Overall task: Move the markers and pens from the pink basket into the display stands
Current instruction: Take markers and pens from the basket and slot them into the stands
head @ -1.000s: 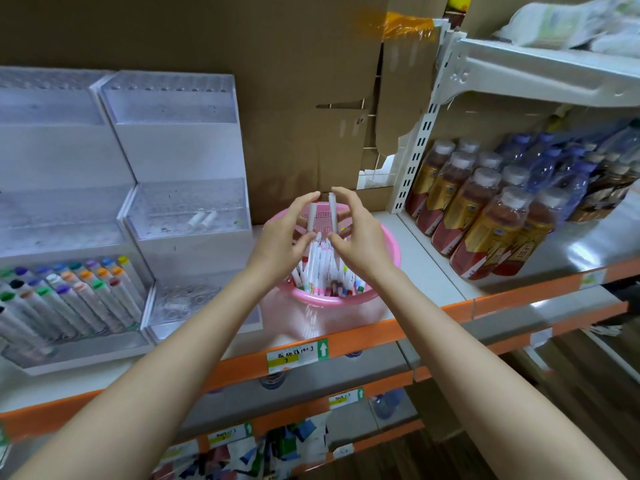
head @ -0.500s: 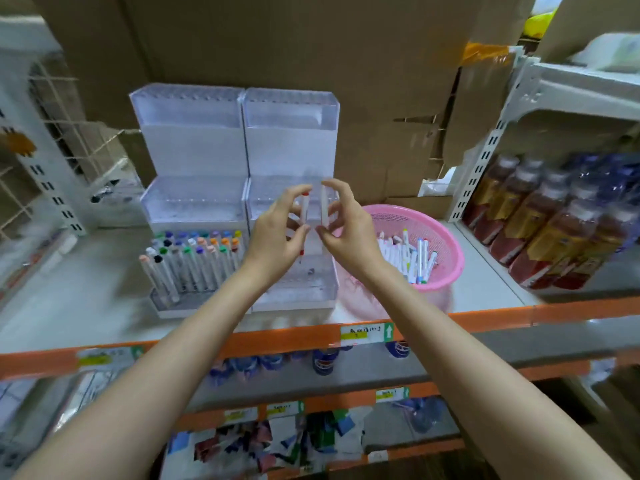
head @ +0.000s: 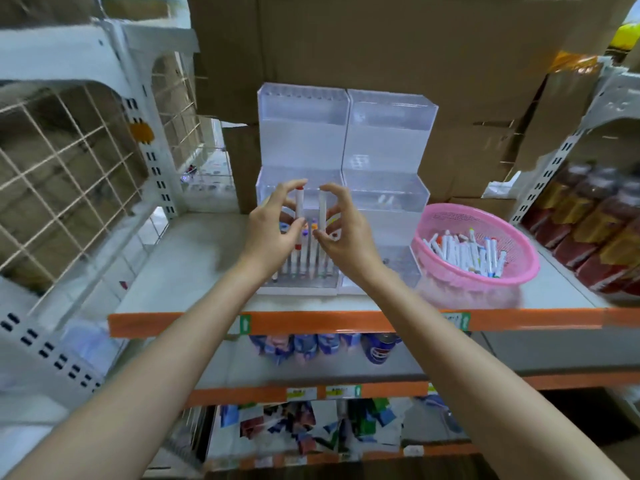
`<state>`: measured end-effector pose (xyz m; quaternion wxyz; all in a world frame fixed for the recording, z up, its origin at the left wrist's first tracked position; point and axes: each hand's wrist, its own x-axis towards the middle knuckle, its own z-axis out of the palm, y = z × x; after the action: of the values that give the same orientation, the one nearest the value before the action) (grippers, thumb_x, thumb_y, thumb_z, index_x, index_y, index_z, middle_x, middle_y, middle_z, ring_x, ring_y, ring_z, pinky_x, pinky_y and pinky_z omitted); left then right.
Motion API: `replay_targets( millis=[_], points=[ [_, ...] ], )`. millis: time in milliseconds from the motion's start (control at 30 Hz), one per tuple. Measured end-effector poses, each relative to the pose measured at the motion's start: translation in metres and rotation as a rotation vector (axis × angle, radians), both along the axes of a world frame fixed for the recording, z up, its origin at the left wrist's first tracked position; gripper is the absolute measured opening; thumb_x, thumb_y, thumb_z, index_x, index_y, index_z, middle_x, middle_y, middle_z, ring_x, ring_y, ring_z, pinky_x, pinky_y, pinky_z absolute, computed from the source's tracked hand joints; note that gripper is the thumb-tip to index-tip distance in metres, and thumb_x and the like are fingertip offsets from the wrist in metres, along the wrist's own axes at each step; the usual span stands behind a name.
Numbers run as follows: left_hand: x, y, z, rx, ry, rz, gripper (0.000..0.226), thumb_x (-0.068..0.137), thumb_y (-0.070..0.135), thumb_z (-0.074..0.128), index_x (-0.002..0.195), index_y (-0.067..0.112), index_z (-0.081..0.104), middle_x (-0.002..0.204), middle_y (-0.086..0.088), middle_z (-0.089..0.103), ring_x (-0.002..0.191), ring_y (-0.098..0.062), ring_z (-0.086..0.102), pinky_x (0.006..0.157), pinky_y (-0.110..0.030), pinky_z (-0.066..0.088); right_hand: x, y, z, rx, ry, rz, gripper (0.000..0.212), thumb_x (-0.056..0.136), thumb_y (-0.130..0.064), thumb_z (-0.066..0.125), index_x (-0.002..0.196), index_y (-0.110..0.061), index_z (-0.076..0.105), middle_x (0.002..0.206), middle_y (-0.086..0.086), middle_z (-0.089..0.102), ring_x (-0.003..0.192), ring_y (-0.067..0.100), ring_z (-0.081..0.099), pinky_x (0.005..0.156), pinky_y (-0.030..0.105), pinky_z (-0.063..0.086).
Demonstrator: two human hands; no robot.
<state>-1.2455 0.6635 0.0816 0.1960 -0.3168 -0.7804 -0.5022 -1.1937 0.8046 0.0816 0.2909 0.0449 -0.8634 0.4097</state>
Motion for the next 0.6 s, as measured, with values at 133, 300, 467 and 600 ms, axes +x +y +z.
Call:
replay_targets(
  millis=[133,300,467,600],
  points=[
    [-0.004,-0.02,-0.003,0.013,-0.038,-0.037,0.05,0.083,0.003,0.069,0.126,0.02,0.052,0.091,-0.004,0.06,0.073,-0.008,0.064,0.063,-0.011,0.049,-0.004,-0.02,-0.007,-0.013,0.002,-0.025,0.06,0.081,0.001,0.07,0.13,-0.02,0.042,0.075,-0.009,0.051,0.062,0.012,0.057,0.056,0.018,0.047],
    [-0.01,-0.028,-0.004,0.016,-0.04,-0.062,0.04,0.083,0.005,0.07,0.119,0.012,0.054,0.092,-0.001,0.06,0.077,-0.004,0.061,0.067,-0.007,0.047,-0.011,-0.033,-0.013,-0.017,-0.011,-0.083,0.062,0.081,-0.003,0.073,0.131,-0.021,0.042,0.071,-0.007,0.052,0.064,0.01,0.057,0.062,0.021,0.051],
    [-0.017,-0.03,-0.007,0.012,-0.044,-0.094,0.033,0.083,0.006,0.07,0.113,0.01,0.056,0.091,0.0,0.061,0.078,-0.002,0.06,0.069,-0.008,0.049,-0.016,-0.038,-0.018,-0.004,-0.005,-0.123,0.059,0.082,-0.007,0.073,0.13,-0.021,0.043,0.072,-0.008,0.051,0.066,0.009,0.058,0.063,0.028,0.054],
    [-0.022,-0.032,-0.01,-0.018,-0.04,-0.092,0.023,0.082,0.007,0.071,0.103,0.008,0.059,0.091,-0.006,0.065,0.08,-0.011,0.063,0.07,-0.017,0.053,-0.021,-0.041,-0.021,0.013,0.002,-0.129,0.058,0.083,-0.008,0.072,0.132,-0.019,0.043,0.073,-0.017,0.048,0.064,0.001,0.055,0.063,0.028,0.053]
  ],
)
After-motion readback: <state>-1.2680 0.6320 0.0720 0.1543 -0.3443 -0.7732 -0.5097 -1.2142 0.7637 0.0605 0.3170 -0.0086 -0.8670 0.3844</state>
